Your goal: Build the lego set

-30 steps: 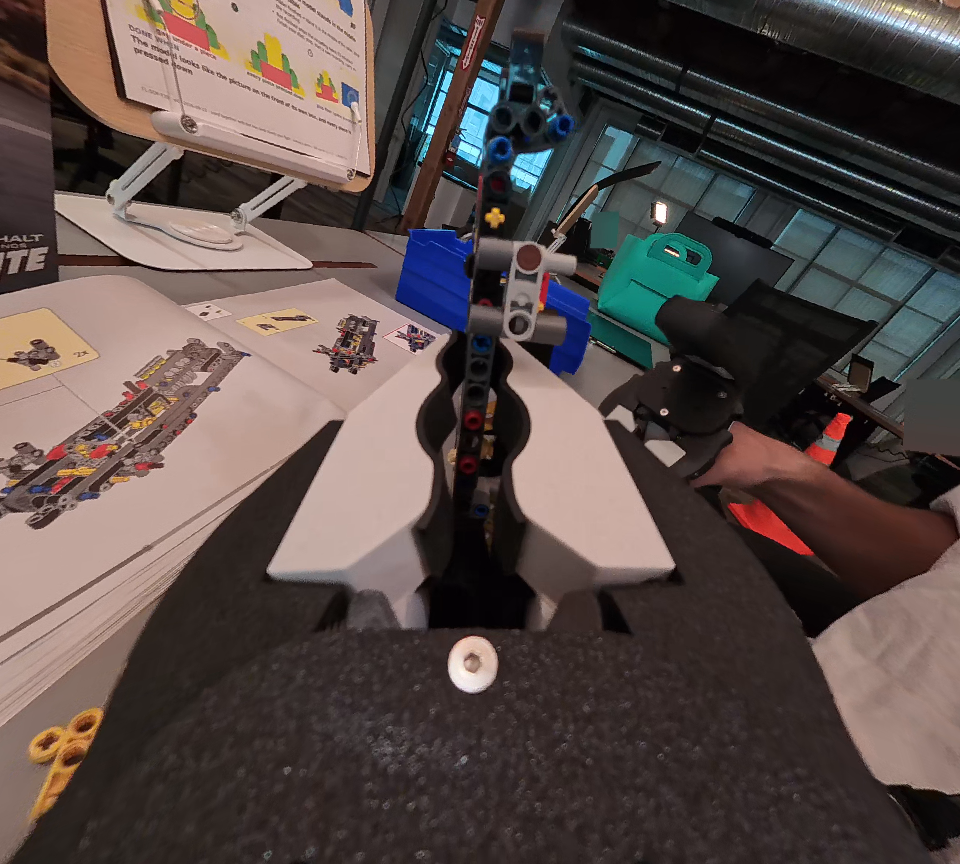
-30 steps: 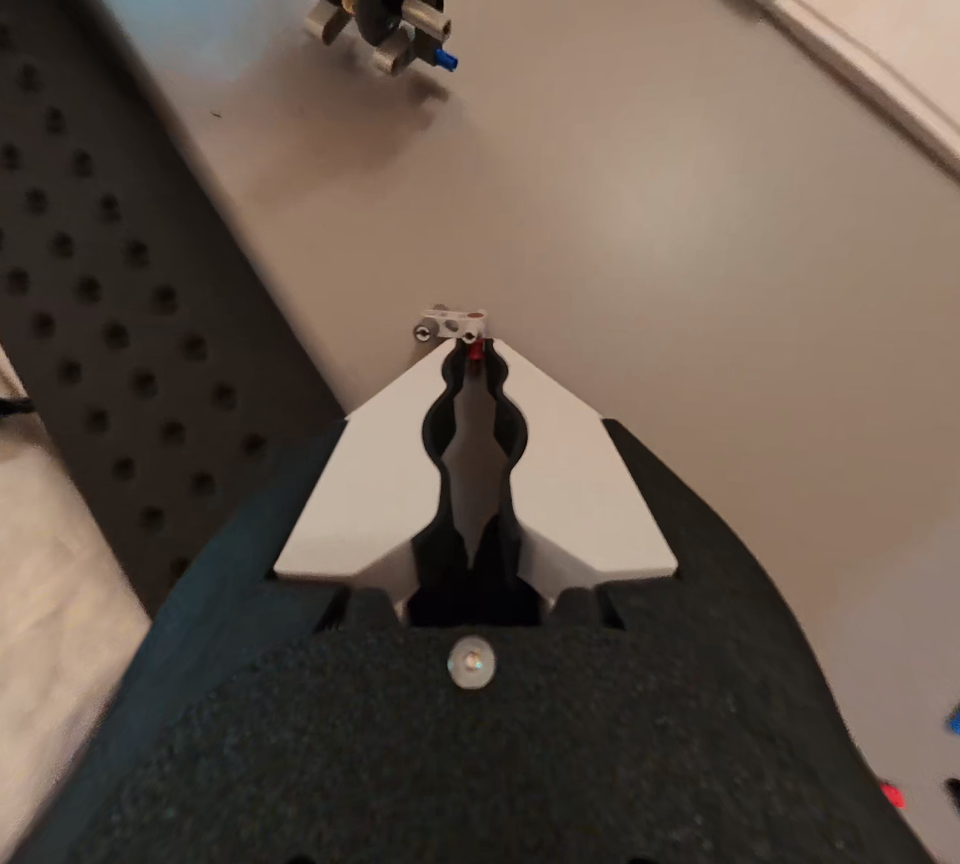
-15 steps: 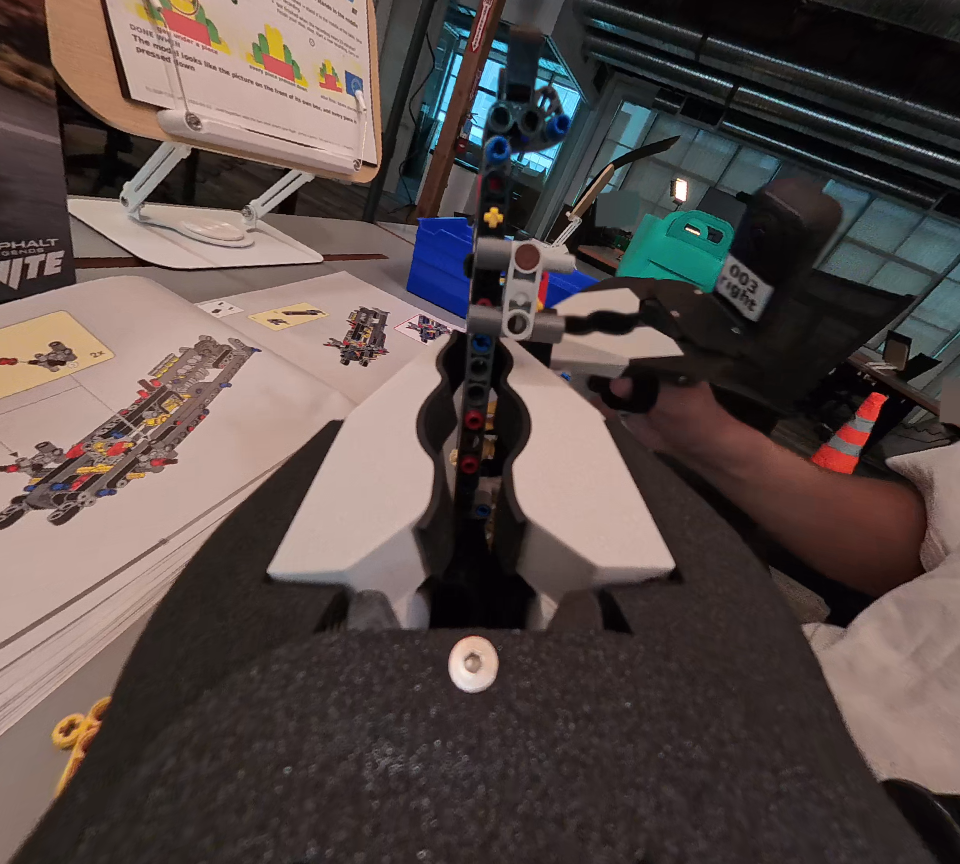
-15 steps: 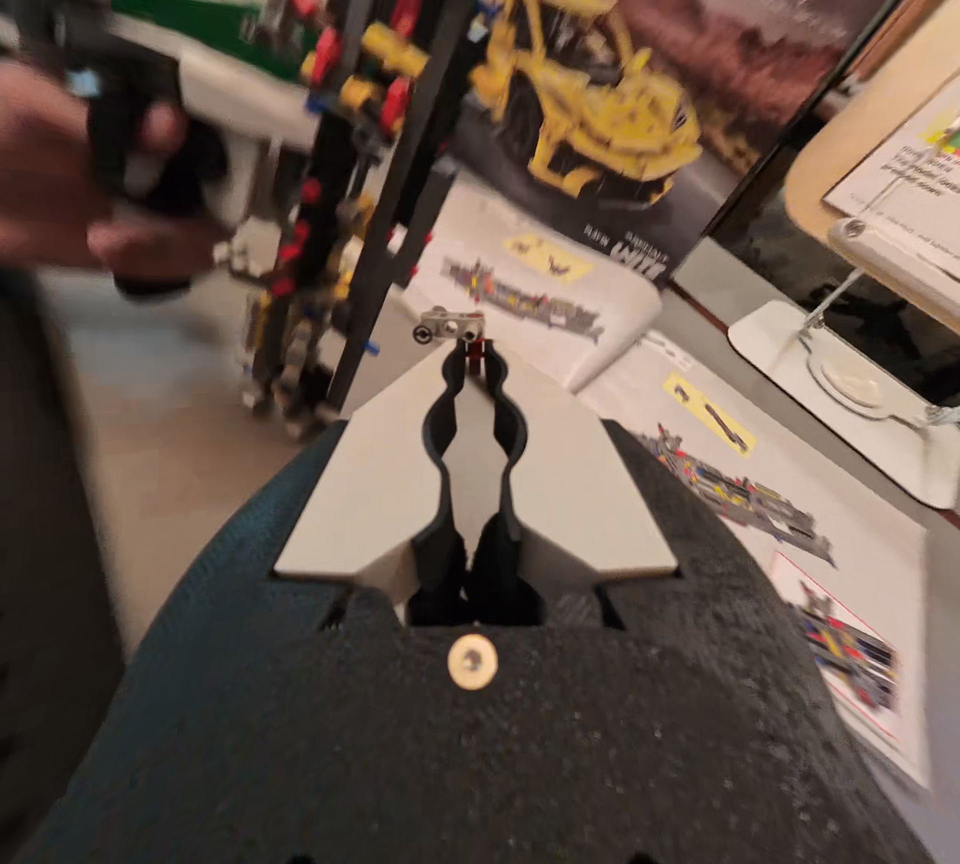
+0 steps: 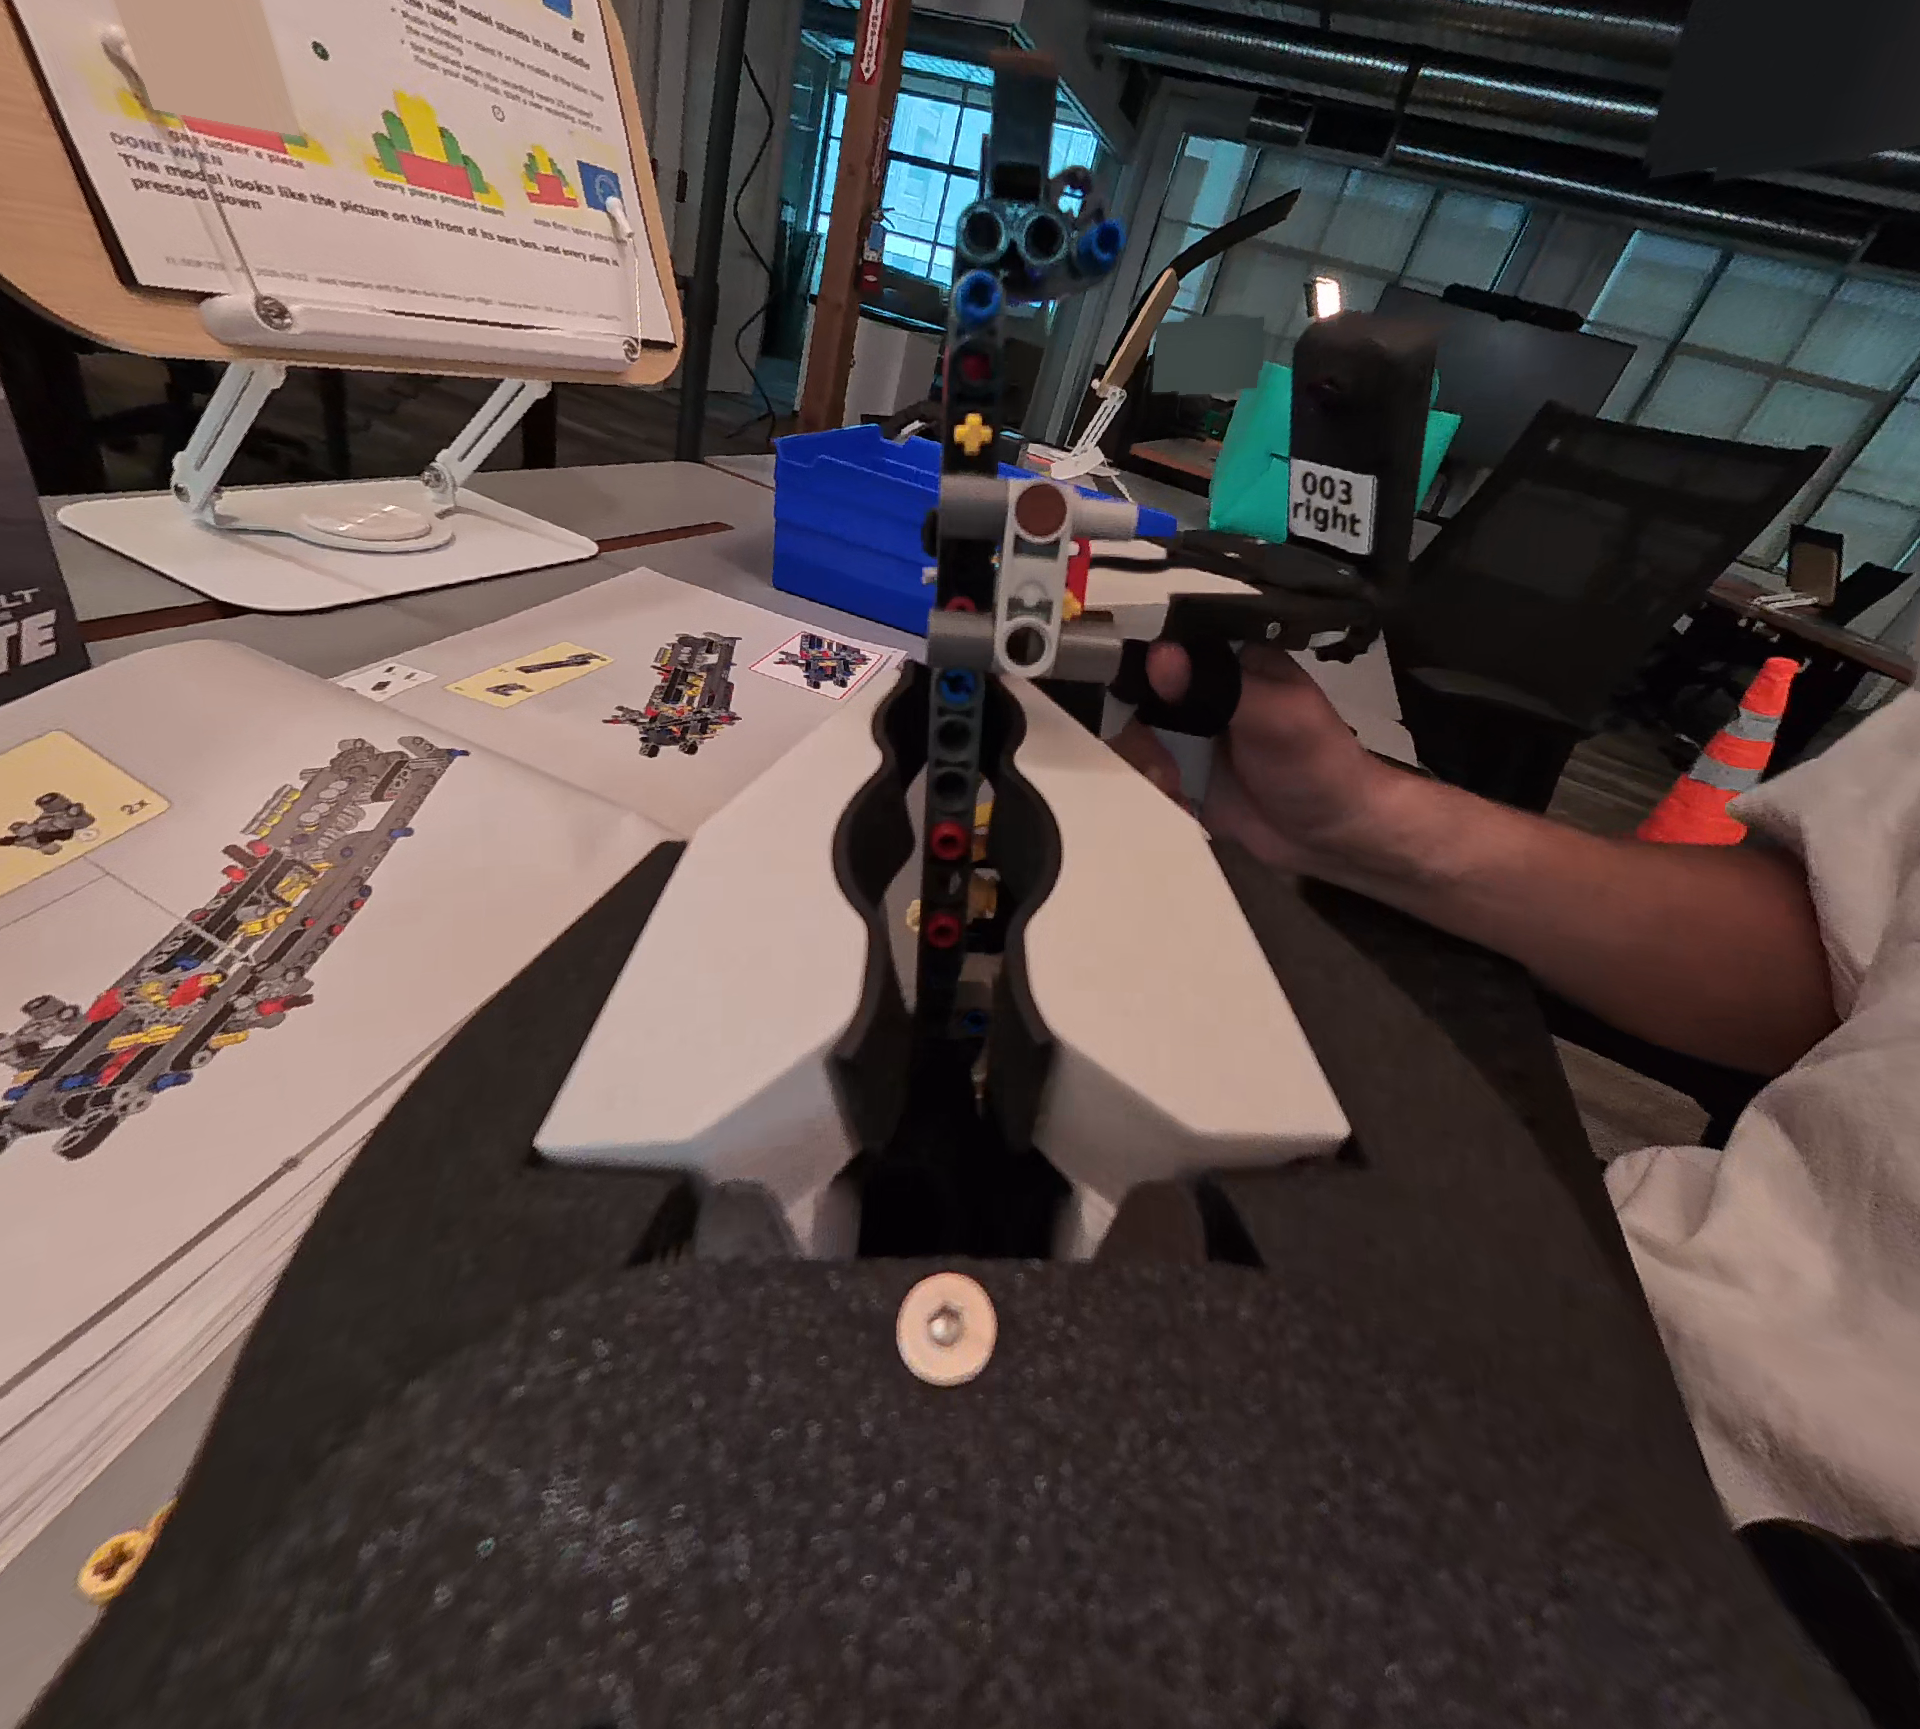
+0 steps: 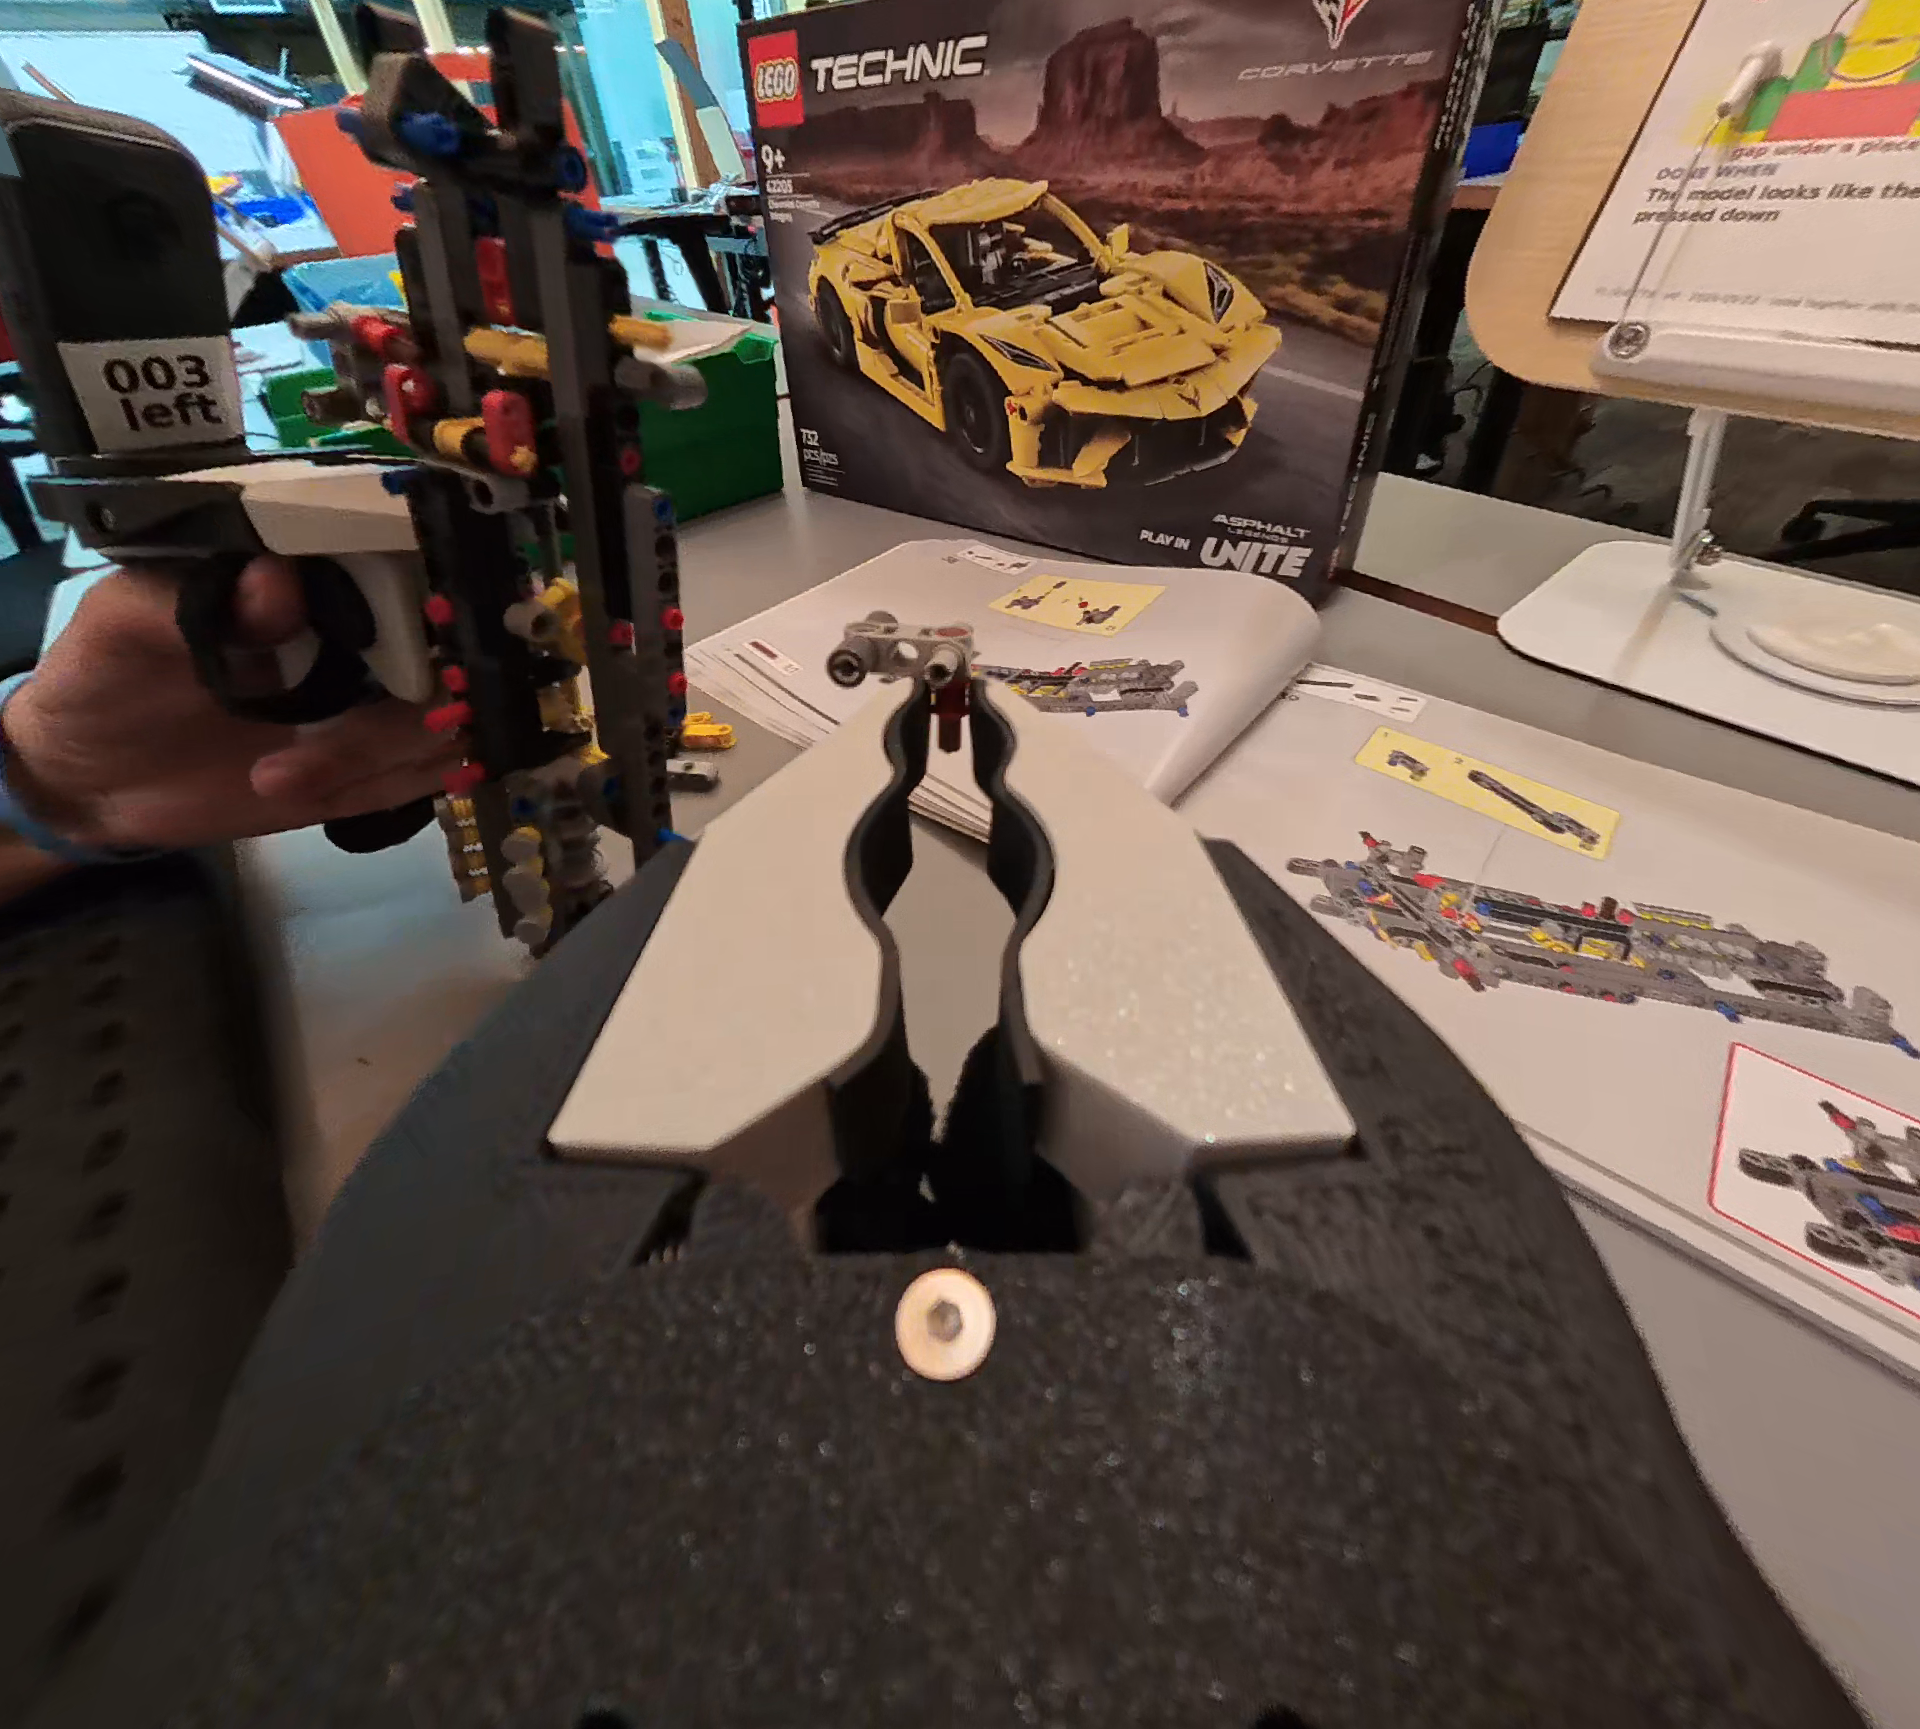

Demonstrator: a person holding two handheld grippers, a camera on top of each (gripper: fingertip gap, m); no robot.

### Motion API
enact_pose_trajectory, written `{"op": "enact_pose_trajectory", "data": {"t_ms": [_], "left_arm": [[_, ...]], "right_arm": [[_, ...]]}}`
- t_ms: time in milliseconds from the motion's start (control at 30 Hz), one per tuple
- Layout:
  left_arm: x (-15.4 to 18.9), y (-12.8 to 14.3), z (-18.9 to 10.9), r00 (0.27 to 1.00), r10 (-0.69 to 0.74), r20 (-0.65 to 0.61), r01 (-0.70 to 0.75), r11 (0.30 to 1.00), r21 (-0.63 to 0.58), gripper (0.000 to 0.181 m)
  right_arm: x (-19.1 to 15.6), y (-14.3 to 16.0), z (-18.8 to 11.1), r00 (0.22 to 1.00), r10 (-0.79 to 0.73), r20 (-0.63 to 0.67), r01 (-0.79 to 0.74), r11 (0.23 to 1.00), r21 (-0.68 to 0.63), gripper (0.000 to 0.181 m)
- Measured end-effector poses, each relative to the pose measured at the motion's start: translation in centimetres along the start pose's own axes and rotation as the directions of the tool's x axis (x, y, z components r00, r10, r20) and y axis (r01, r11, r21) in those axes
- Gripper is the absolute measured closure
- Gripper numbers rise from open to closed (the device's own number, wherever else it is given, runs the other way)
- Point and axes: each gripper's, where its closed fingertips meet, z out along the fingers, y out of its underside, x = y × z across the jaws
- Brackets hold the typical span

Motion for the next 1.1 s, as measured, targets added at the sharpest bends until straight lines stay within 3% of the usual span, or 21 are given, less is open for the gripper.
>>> {"op": "enact_pose_trajectory", "data": {"t_ms": [600, 800, 1100], "left_arm": [[-0.3, 0.0, -0.2, 1.000, -0.024, -0.012, 0.024, 1.000, 0.008, 0.174], [-0.8, 0.0, -0.3, 0.999, -0.036, 0.000, 0.036, 0.999, 0.010, 0.174], [-1.7, 0.0, -0.6, 0.998, -0.048, 0.036, 0.048, 0.999, 0.011, 0.174]], "right_arm": [[-2.5, 1.3, 0.9, 0.992, -0.102, 0.077, 0.108, 0.992, -0.070, 0.176], [-2.0, 5.7, 1.8, 0.987, -0.131, 0.095, 0.154, 0.941, -0.303, 0.176], [-2.9, 10.2, 2.0, 0.970, -0.193, 0.151, 0.243, 0.830, -0.503, 0.176]]}}
